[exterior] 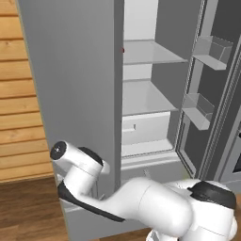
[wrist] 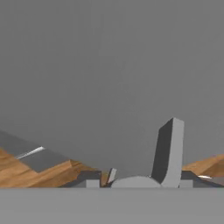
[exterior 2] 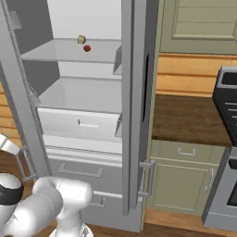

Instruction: Take the strawberry from the fridge and place it on top of the pancake, located on the dining counter.

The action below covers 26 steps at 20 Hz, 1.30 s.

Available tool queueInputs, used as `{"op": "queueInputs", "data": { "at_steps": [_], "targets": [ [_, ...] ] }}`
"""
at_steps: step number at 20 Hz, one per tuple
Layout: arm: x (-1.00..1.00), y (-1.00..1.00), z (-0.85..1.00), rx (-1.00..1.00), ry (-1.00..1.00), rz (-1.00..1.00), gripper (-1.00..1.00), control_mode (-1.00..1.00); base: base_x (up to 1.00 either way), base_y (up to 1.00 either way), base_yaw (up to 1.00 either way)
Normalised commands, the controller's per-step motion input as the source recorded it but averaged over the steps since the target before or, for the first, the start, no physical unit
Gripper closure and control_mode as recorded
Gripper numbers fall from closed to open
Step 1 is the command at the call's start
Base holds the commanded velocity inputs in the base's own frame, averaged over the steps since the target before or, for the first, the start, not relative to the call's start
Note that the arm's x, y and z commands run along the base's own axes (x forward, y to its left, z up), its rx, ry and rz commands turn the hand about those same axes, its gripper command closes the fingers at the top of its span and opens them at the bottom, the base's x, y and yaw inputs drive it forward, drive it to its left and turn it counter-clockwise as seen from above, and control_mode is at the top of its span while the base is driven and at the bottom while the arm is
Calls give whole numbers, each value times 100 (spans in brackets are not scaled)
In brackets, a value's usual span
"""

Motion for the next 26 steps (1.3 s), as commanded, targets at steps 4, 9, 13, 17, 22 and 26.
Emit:
{"op": "queueInputs", "data": {
  "at_steps": [4,9,13,17,22,26],
  "targets": [
    [-4,60,0,-3,0,0,-100,-100,0,0,0],
    [3,37,33,-21,-17,5,-100,-100,0,0,0],
    [-6,-3,48,-4,-4,25,-100,-100,0,0,0],
    [-1,0,56,22,3,2,-100,-100,0,0,0],
    [-54,1,29,35,-9,10,-100,-100,0,0,0],
    [-52,-11,85,12,-2,24,-100,-100,0,0,0]
  ]
}}
